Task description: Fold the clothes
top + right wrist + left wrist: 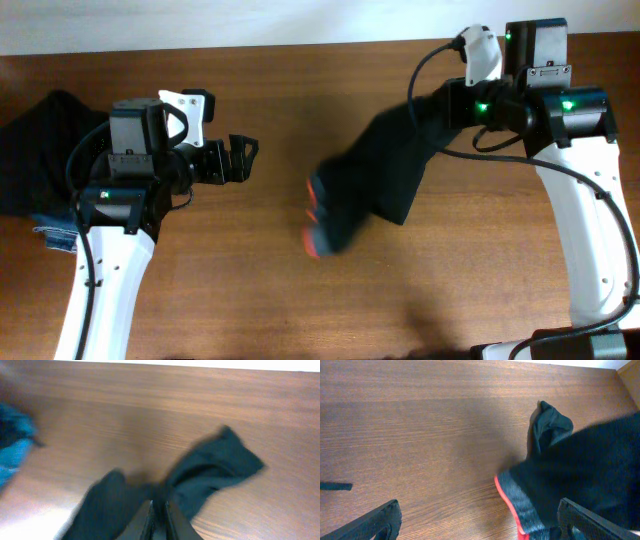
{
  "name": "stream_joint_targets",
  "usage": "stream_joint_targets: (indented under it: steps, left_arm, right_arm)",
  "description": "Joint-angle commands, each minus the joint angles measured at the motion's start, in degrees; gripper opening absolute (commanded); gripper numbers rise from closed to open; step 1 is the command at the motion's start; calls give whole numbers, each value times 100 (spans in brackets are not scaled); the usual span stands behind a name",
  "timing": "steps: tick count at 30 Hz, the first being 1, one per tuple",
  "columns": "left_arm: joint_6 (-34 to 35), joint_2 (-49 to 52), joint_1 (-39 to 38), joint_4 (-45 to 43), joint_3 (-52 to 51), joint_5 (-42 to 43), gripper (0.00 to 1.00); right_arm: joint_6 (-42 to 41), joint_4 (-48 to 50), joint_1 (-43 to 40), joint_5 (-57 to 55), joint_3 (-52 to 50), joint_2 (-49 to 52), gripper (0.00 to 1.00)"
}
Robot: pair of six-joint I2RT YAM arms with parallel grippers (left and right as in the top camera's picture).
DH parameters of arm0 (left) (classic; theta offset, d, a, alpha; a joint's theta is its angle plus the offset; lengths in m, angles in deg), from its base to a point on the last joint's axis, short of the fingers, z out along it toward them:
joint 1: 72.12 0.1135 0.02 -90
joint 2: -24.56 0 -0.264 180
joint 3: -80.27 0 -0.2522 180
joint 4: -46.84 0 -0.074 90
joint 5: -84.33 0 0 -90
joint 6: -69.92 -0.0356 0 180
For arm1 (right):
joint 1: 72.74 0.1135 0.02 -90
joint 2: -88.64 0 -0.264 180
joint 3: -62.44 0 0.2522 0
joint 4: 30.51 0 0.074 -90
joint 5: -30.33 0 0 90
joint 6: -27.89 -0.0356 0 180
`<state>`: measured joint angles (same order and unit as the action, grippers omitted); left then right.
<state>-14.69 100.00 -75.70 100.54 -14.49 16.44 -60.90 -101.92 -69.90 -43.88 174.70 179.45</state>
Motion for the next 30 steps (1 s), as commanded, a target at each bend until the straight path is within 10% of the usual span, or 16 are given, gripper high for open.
stream_joint_targets:
  steps: [1, 5, 10, 18, 30]
  left_arm:
    - [-114, -44, 24, 85, 59, 63, 99]
    - [-114, -22, -76, 479, 57, 66, 99]
    - [-177, 186, -675, 927, 57, 92, 99]
    - [-542, 1504, -2031, 216, 57, -269, 99]
    - [-68, 3246, -2131, -1008, 57, 1056, 99]
  right_arm:
    - [70, -79, -33, -1102, -24, -11, 21]
    - [-92, -125, -33, -1180, -24, -4, 60]
    - [-361, -85, -33, -1178, -24, 0, 79]
    - [-756, -118, -33, -1178, -24, 33, 83]
    - [-752, -391, -33, -1180, -24, 59, 84]
